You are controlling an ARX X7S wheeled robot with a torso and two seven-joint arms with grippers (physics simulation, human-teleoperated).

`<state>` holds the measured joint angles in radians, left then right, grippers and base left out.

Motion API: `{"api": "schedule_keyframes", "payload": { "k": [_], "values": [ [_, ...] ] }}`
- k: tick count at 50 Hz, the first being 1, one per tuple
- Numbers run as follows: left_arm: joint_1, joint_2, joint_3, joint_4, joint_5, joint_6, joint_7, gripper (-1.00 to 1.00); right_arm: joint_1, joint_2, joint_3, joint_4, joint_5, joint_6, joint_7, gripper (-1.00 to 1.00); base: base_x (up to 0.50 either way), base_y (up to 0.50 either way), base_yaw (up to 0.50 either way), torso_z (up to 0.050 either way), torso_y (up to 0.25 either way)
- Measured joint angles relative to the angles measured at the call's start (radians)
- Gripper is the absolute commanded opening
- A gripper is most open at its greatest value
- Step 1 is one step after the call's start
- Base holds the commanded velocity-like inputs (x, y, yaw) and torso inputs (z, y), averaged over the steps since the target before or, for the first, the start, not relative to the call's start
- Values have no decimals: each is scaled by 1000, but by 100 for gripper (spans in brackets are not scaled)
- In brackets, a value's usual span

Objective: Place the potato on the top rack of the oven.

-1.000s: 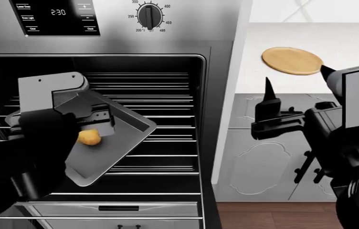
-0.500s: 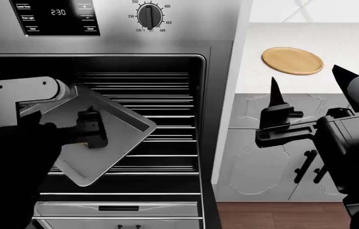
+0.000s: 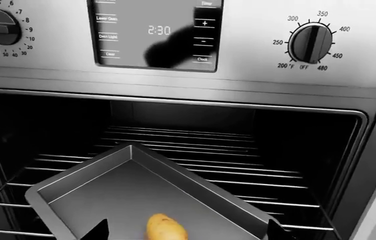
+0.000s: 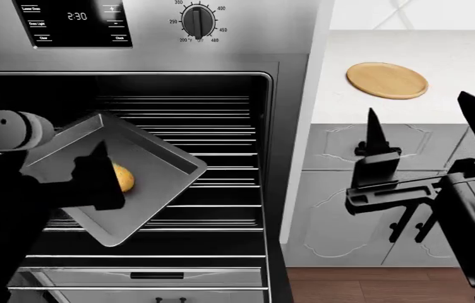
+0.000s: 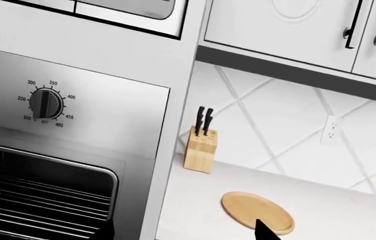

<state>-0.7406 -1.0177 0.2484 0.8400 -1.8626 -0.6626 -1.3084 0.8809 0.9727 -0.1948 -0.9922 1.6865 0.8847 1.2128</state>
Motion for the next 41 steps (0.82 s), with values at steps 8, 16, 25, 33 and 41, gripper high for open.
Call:
{"api": "schedule_keyframes", "payload": {
  "k": [8,16,25,33,41],
  "values": [
    [29,-41,-43,48,-28,31,-8,100,22,15,5,-21,47,-9,35,100,0,0,0,0,0],
    [59,-84,-94,91,-57,63,-10,100,50,4,41,-39,128,21,92,100,0,0,0,0,0],
    [140,-132,-183,136,-73,105,6,100,89,-50,113,-47,271,101,197,100,0,0,0,0,0],
    [242,-147,-327,173,-105,107,18,100,132,-76,156,-51,391,145,285,100,0,0,0,0,0],
    [304,-94,-510,191,-191,16,-7,100,150,-81,205,-53,469,171,325,100,0,0,0,0,0]
  ]
}}
